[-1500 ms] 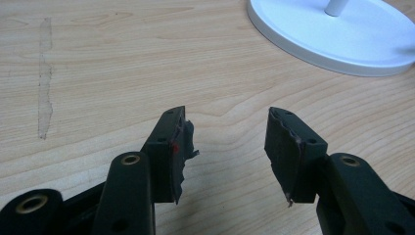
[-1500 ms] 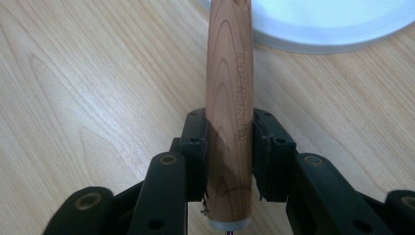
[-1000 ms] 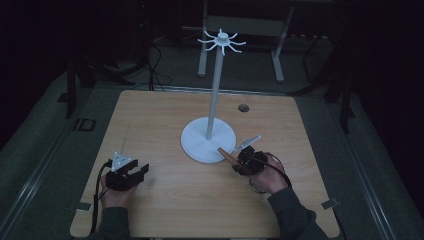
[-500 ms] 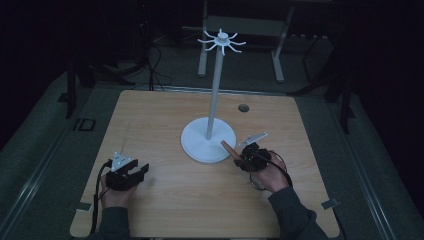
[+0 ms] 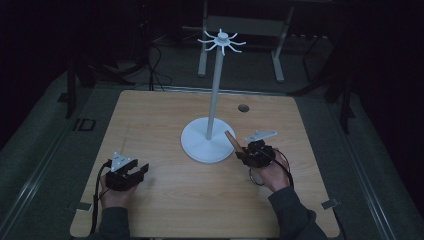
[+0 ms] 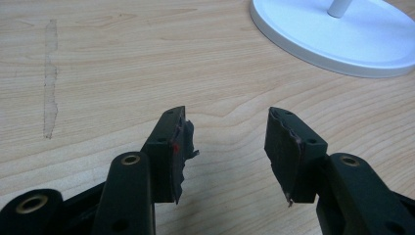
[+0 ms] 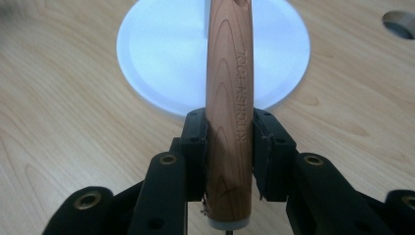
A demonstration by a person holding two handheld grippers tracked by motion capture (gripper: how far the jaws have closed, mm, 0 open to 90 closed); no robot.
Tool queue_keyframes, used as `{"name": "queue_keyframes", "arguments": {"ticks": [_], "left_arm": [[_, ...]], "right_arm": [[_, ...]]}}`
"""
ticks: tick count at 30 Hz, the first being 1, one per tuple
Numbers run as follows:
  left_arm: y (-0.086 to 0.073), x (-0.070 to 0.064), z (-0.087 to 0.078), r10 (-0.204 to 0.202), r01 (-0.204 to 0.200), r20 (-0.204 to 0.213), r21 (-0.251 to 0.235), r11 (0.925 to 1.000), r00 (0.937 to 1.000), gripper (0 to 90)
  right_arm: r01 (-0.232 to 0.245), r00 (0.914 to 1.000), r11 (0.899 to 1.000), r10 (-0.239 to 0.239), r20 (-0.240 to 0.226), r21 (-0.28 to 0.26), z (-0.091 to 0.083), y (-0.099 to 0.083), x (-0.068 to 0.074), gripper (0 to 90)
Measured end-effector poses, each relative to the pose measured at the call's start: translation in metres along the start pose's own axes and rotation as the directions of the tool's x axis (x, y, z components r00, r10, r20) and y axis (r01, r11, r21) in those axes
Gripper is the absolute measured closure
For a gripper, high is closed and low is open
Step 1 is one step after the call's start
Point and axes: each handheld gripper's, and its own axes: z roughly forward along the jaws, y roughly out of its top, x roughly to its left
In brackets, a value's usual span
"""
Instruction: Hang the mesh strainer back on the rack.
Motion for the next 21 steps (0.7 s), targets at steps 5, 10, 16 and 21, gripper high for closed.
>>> {"name": "queue_keyframes", "arguments": {"ticks": [5,10,16,21], "left_arm": [[0.000,0.000,0.000,0.000,0.000,0.000,0.002,1.0000,1.0000,50.7],[0.000,0.000,0.000,-0.001,0.001,0.000,0.000,1.0000,1.0000,50.7],[0.000,0.000,0.000,-0.003,0.003,0.001,-0.001,1.0000,1.0000,50.7],[0.000,0.000,0.001,-0.004,0.004,0.002,-0.003,1.0000,1.0000,50.7]], "right_arm": [[-0.004,0.9999,0.999,0.004,0.009,-0.045,-0.004,0.001,0.000,69.3],[-0.008,0.9998,0.997,0.009,0.015,-0.077,-0.008,0.003,0.000,69.4],[-0.008,0.9996,0.994,0.011,0.027,-0.110,-0.013,0.007,-0.001,69.4],[-0.006,0.9993,0.990,0.011,0.034,-0.138,-0.017,0.011,-0.002,69.4]]}}
